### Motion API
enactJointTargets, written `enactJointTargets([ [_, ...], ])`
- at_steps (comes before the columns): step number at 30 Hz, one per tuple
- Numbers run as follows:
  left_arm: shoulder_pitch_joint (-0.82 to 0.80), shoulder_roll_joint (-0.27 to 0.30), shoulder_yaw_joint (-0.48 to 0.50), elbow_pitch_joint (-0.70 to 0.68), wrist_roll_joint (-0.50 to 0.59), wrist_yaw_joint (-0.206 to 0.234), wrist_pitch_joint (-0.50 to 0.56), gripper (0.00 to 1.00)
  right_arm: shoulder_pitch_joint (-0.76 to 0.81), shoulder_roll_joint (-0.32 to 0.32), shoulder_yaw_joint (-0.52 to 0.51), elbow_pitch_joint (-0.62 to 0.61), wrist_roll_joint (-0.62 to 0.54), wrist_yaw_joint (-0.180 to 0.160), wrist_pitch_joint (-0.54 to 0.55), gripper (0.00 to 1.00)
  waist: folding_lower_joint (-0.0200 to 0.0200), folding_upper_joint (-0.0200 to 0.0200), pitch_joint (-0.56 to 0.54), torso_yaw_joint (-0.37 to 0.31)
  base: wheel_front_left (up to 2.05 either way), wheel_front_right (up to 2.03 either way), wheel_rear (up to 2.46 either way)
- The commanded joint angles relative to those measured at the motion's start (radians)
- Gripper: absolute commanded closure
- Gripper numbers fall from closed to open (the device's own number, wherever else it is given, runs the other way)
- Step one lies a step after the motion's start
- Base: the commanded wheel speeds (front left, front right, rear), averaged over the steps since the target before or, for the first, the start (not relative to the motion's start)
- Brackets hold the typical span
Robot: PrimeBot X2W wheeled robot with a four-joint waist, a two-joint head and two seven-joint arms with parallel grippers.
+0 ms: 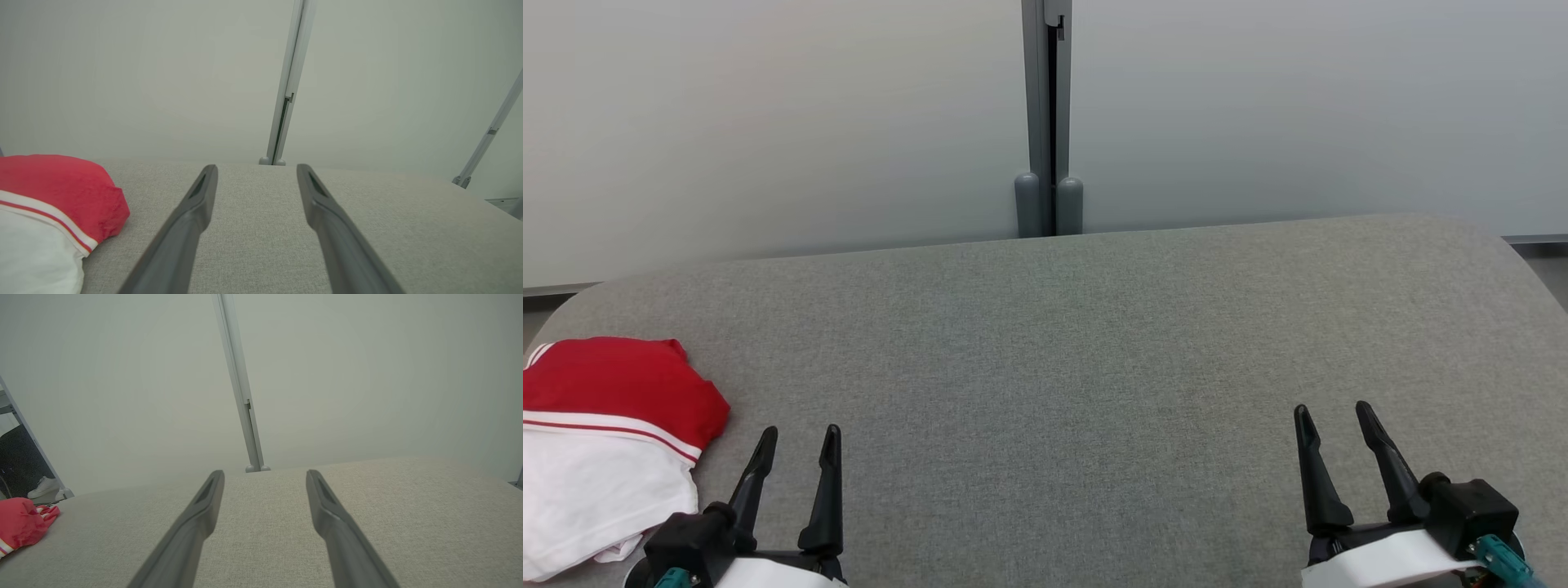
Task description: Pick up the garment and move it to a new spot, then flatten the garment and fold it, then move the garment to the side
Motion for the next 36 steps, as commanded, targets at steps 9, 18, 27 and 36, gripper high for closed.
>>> enactJointTargets([
  [9,0.007,0.001,0.016,0.019,0.015,-0.001,-0.024,0.0,0.013,0.0,0.005,0.001,-0.082,0.004,-0.027,0.0,0.0,-0.0001,-0.007,0.0,0.0,0.0,0.0],
  [18,0.005,0.001,0.011,0.031,0.067,-0.001,-0.038,0.0,0.011,0.001,0.011,0.007,-0.137,0.005,-0.04,0.0,0.0,-0.0001,-0.012,-0.002,0.0,0.0,0.0],
  [27,0.006,0.0,0.013,0.033,0.086,-0.001,-0.043,0.0,0.017,0.001,0.011,0.01,-0.158,0.004,-0.046,0.0,0.0,-0.0001,-0.015,-0.002,0.0,0.0,0.0],
  [36,0.009,0.0,0.01,0.036,0.086,-0.001,-0.043,0.0,0.018,0.002,0.013,0.011,-0.153,0.004,-0.046,0.0,0.0,-0.0001,-0.015,-0.002,0.0,0.0,0.0],
])
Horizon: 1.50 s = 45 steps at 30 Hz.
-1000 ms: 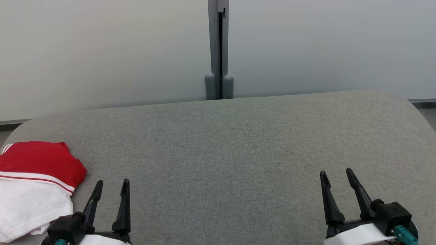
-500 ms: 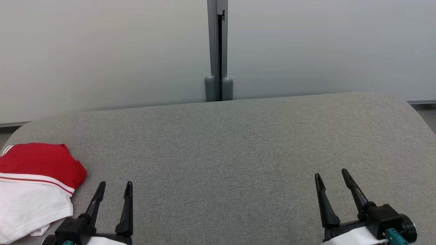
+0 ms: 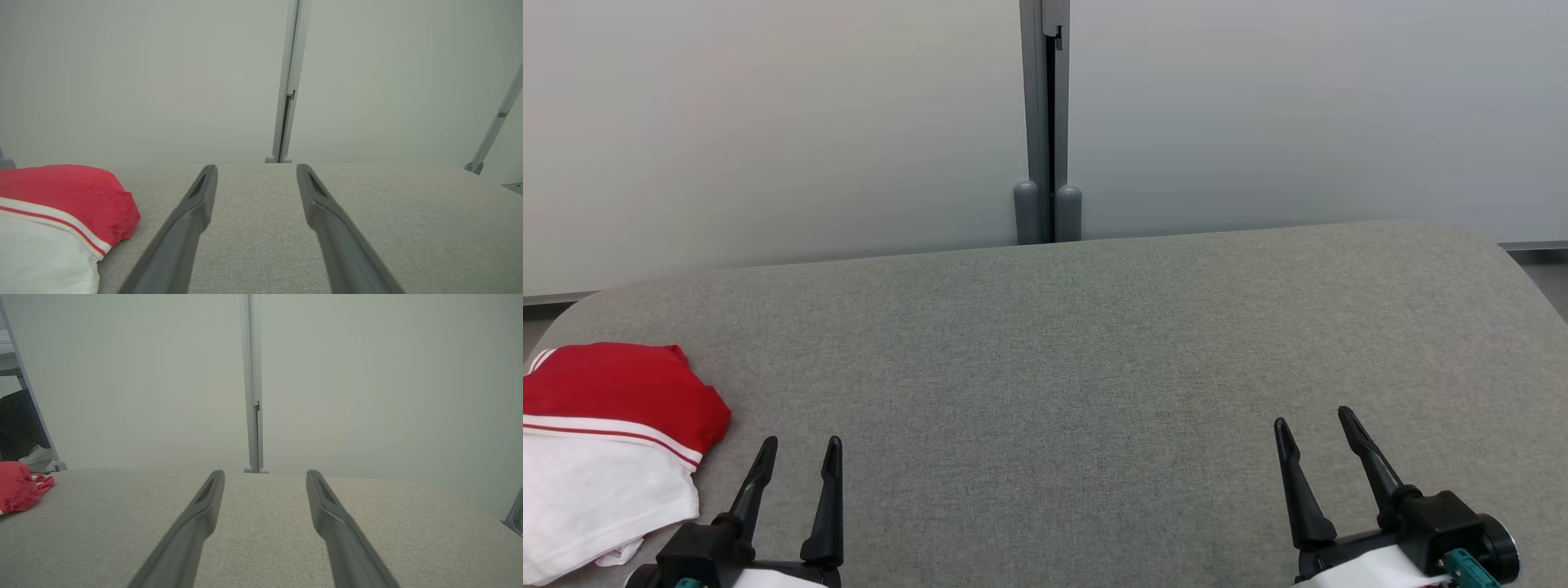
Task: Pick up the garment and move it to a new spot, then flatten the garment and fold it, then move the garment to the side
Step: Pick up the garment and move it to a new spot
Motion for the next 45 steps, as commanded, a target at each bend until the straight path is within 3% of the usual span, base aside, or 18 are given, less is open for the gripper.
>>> enactJointTargets([
  [1,0.003,0.003,0.0,0.001,0.004,0.0,-0.002,0.0,0.007,-0.001,0.001,0.002,0.003,0.003,-0.006,0.0,0.0,0.0,0.001,0.001,0.0,0.0,0.0],
  [9,0.001,0.003,-0.001,0.007,0.006,0.0,-0.002,0.0,0.014,-0.001,0.025,0.007,0.019,0.003,-0.006,0.0,0.0,0.0,-0.005,0.061,0.0,0.0,0.0],
  [22,0.026,0.006,0.032,-0.014,0.025,0.0,-0.002,0.0,0.04,-0.001,0.011,-0.02,0.041,0.003,-0.004,0.0,0.0,0.0,-0.004,0.311,0.0,0.0,0.0],
  [30,0.04,0.007,0.068,-0.042,0.033,0.0,-0.002,0.0,0.035,-0.001,0.025,-0.023,0.054,0.003,-0.004,0.0,0.0,0.0,-0.003,0.402,0.0,0.0,0.0],
  [38,-0.041,0.052,0.091,-0.026,0.014,0.0,-0.002,0.0,0.026,-0.001,0.049,-0.015,0.033,0.003,-0.004,0.0,0.0,0.0,0.032,0.442,0.0,0.0,0.0],
  [45,-0.246,0.104,0.115,0.03,-0.043,0.0,-0.001,0.0,-0.026,-0.036,0.046,-0.019,-0.001,0.002,-0.004,0.0,0.0,0.0,0.145,0.399,0.0,0.0,0.0],
])
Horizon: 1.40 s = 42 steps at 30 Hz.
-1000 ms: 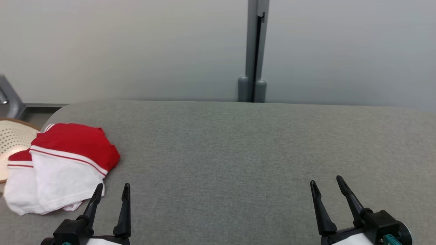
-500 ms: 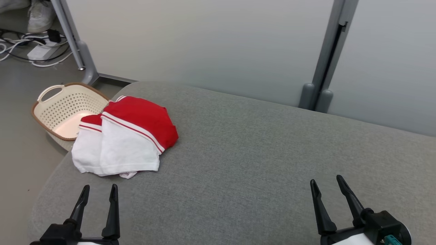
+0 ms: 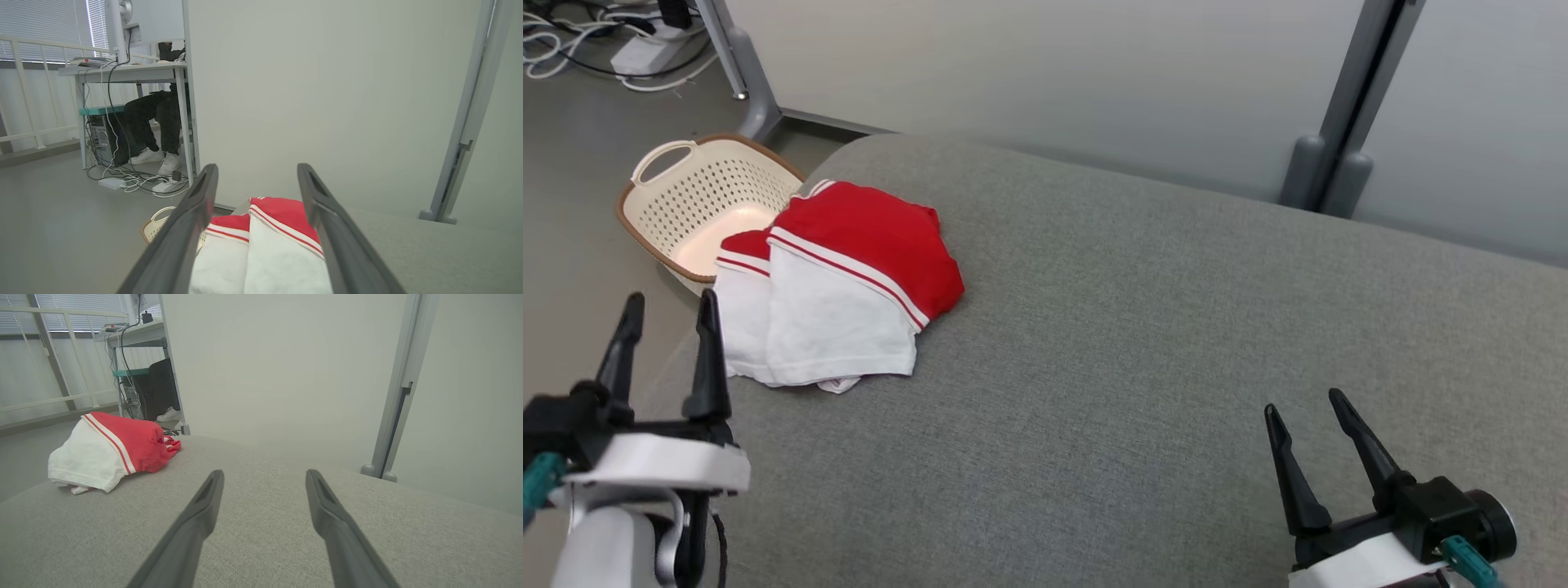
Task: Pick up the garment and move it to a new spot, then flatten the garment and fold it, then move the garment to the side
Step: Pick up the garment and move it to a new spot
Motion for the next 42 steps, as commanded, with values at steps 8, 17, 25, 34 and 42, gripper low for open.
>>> enactJointTargets([
  [8,-0.359,0.101,-0.03,0.343,-0.065,0.0,0.11,0.0,-0.059,-0.062,0.002,-0.017,-0.017,0.0,-0.002,0.0,0.0,0.0,0.174,-0.092,0.0,0.0,0.0],
  [17,-0.719,0.17,-0.082,0.72,-0.075,0.037,0.447,0.0,-0.105,-0.104,-0.011,-0.051,-0.012,0.0,-0.002,0.0,0.0,0.0,0.29,-0.128,0.0,0.0,0.0],
  [25,-0.832,0.156,-0.092,0.914,-0.116,0.017,0.603,0.0,-0.149,-0.107,0.009,-0.06,-0.007,0.0,-0.002,0.0,0.0,0.0,0.365,-0.147,0.0,0.0,0.0],
  [34,-0.833,0.139,-0.122,0.964,-0.14,-0.001,0.541,1.0,-0.163,-0.105,0.006,-0.061,-0.009,0.0,-0.002,0.0,0.0,0.0,0.392,-0.143,0.0,0.0,0.0],
  [42,-0.842,0.123,-0.205,0.851,-0.234,0.0,0.366,1.0,-0.145,-0.086,-0.001,-0.034,0.003,0.0,-0.002,0.0,0.0,0.0,0.33,-0.129,0.0,0.0,0.0],
])
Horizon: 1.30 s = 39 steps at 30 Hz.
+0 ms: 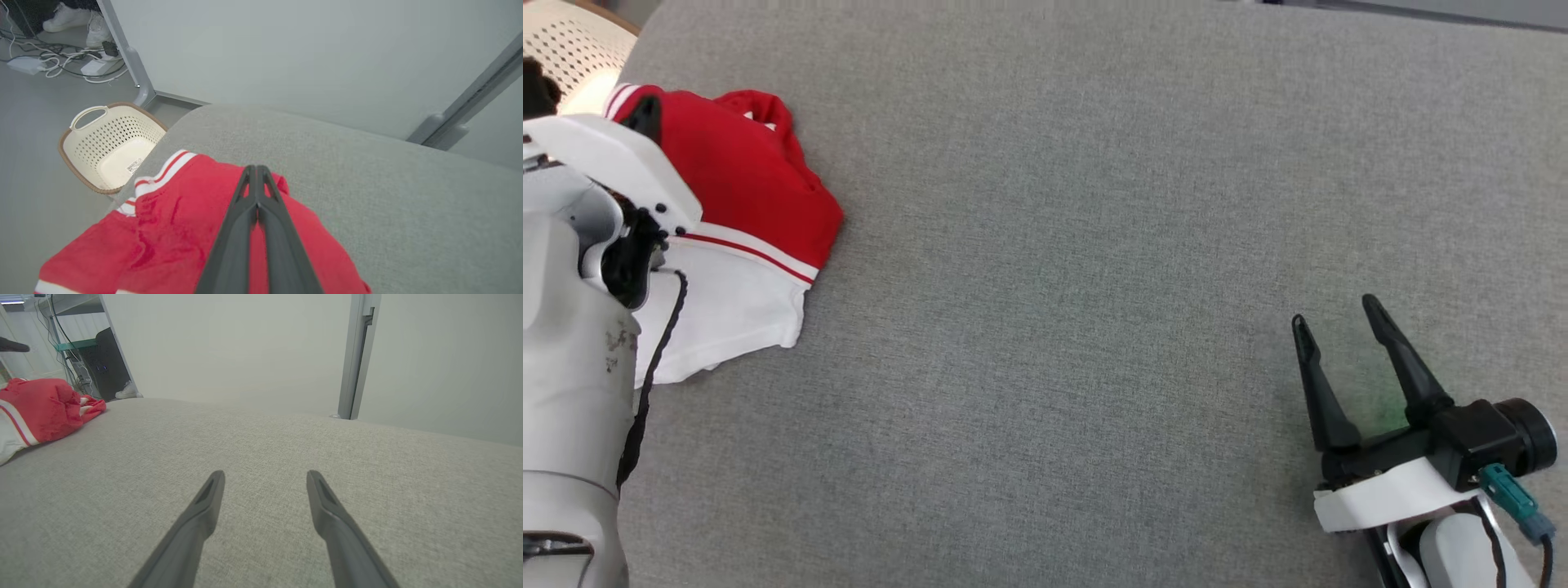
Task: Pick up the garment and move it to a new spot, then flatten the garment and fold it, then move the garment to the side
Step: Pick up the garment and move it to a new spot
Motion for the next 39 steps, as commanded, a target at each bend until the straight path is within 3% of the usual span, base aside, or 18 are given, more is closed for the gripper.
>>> enactJointTargets([
  [1,-0.004,0.0,-0.027,-0.042,-0.029,0.0,-0.025,1.0,0.017,0.01,0.001,0.008,0.008,0.0,-0.002,0.0,-0.0001,0.0,-0.042,0.008,0.0,0.0,0.0],
  [7,0.035,0.032,-0.164,-0.255,-0.172,0.0,-0.074,1.0,0.031,0.05,0.015,0.022,0.027,0.0,-0.002,0.0,-0.0001,0.0,-0.147,-0.011,0.0,0.0,0.0],
  [11,0.069,0.087,-0.228,-0.396,-0.248,0.0,-0.059,1.0,0.05,0.081,0.008,0.028,0.037,0.0,-0.001,0.0,-0.0001,0.0,-0.205,-0.041,0.0,0.0,0.0],
  [14,0.097,0.156,-0.247,-0.446,-0.235,0.001,-0.06,1.0,0.071,0.097,-0.003,0.028,0.046,0.0,-0.001,0.0,-0.0001,0.0,-0.222,-0.057,0.0,0.0,0.0],
  [17,0.146,0.208,-0.233,-0.421,-0.205,0.074,-0.072,1.0,0.096,0.106,-0.008,0.031,0.041,0.0,-0.002,0.0,-0.0001,0.0,-0.2,-0.066,0.0,0.0,0.0],
  [18,0.154,0.217,-0.222,-0.404,-0.205,0.097,-0.074,0.0,0.097,0.104,-0.011,0.033,0.037,0.0,-0.002,0.0,-0.0001,0.0,-0.188,-0.067,0.0,0.0,0.0],
  [21,0.169,0.22,-0.198,-0.347,-0.222,0.136,-0.076,0.0,0.087,0.09,-0.026,0.032,0.029,0.0,-0.001,0.0,-0.0001,0.0,-0.148,-0.067,0.0,0.0,0.0],
  [25,0.154,0.208,-0.202,-0.252,-0.23,0.15,-0.041,0.0,0.059,0.06,-0.035,0.02,0.024,0.0,-0.002,0.0,-0.0001,0.0,-0.089,-0.06,0.0,0.0,0.0],
  [39,0.03,0.151,-0.214,0.049,-0.27,0.126,0.062,0.0,-0.04,0.012,-0.027,-0.011,0.022,0.0,-0.002,0.0,-0.0001,0.0,0.072,-0.085,0.0,0.0,0.0],
])
